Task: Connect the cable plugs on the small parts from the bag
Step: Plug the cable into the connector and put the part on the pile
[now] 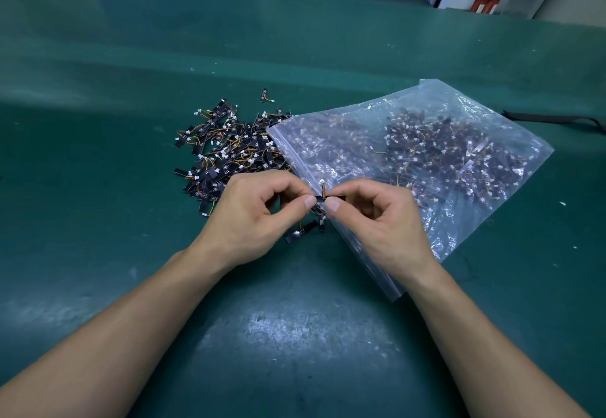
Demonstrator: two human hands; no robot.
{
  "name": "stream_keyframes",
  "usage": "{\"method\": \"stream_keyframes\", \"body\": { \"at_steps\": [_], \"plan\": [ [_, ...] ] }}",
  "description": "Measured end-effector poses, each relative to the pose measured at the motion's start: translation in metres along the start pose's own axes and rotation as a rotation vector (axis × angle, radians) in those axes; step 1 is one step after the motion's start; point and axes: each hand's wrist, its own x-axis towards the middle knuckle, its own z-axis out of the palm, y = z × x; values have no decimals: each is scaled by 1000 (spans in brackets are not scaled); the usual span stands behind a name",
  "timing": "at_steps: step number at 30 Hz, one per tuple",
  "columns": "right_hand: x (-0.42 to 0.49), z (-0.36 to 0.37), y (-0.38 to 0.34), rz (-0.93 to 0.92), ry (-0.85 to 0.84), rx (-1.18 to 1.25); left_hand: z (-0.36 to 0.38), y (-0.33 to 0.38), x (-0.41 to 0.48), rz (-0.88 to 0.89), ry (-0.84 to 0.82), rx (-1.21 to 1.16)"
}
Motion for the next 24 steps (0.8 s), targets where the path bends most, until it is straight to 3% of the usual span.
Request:
{"method": "stream_keyframes", "body": {
  "at_steps": [24],
  "plan": [
    [1,-1,-3,-22,-35,-58,-2,2,0,-68,-42,-77]
  ]
}}
